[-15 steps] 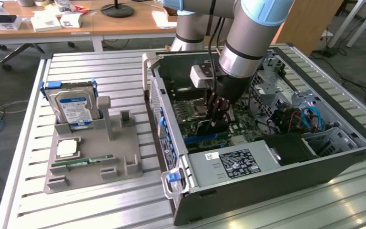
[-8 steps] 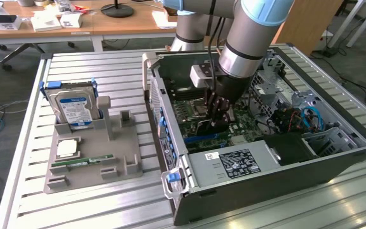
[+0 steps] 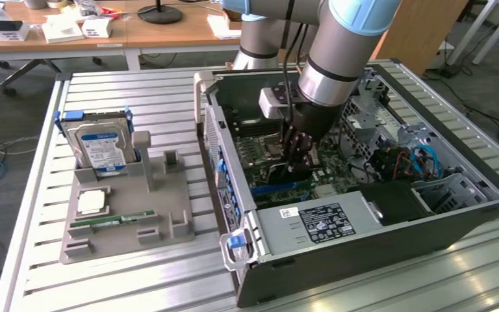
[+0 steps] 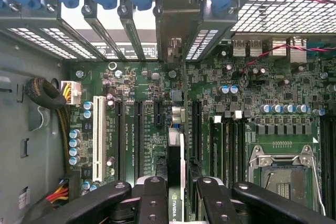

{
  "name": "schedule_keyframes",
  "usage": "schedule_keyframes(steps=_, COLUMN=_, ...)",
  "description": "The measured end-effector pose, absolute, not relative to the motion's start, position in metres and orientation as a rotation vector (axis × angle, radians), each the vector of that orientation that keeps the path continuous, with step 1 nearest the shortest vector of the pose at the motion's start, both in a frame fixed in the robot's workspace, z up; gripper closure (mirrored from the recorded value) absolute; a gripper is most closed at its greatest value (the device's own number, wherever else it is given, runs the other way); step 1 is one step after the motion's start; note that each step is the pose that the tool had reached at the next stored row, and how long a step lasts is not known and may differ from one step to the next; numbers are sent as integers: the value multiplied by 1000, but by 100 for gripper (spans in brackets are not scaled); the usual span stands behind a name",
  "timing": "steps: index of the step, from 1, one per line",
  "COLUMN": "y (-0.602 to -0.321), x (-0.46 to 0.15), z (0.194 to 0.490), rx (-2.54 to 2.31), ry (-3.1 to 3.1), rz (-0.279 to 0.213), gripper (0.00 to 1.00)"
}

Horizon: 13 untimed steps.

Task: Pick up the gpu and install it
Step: 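Insert the gpu into the slot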

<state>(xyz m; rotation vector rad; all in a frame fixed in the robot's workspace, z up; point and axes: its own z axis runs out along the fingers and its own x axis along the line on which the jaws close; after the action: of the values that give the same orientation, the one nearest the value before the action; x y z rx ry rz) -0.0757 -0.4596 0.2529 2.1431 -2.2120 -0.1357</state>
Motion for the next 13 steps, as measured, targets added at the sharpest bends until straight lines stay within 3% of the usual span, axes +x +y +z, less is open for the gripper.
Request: schedule_keyframes(steps=13, y=-460, x=-76, z=251, rx=2123, ry=-2230, rz=-133, gripper=74)
